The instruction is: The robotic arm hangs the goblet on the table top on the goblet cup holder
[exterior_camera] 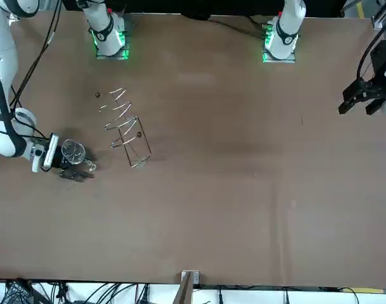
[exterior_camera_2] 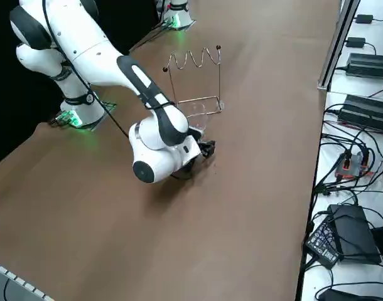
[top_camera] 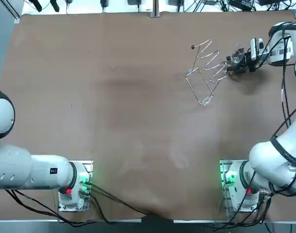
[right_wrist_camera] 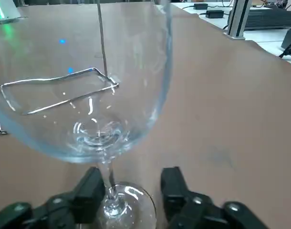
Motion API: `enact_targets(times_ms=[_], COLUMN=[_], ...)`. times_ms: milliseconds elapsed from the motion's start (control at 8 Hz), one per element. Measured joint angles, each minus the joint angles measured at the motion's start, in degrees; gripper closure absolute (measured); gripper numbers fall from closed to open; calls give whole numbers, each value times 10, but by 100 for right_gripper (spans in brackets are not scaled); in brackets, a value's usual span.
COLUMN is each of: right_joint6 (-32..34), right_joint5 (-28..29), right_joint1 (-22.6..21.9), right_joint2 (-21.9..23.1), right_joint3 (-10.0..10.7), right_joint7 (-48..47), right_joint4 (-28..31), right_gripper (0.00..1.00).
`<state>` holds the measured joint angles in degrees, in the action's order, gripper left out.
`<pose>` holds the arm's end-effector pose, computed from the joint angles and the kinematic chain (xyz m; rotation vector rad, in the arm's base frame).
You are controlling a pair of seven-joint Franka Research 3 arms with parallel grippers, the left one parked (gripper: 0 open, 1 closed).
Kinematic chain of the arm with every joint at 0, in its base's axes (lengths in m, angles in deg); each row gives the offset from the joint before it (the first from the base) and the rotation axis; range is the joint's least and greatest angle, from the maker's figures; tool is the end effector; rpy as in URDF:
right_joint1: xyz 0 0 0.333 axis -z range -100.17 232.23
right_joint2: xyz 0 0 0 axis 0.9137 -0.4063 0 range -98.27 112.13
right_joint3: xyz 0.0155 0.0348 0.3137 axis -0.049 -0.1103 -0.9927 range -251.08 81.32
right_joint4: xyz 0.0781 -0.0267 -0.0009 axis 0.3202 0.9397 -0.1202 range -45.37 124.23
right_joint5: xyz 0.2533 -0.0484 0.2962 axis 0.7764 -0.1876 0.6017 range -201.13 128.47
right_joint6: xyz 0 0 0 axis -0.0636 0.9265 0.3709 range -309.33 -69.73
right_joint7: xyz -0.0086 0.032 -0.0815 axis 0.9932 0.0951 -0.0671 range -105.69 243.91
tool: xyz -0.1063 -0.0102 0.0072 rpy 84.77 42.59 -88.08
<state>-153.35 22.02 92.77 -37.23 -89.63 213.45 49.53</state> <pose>0.5792 -0.1685 0.1172 -1.7077 -1.4924 -0.9922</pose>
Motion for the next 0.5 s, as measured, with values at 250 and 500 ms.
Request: enact_targets(times_ms=[250,500], right_joint6=[0,0], right_joint5=[0,0], right_joint1=[0,3], right_joint2=[0,0], right_joint3=[0,2], right_joint7=[0,0], right_joint4=[1,5], right_gripper=[49,61])
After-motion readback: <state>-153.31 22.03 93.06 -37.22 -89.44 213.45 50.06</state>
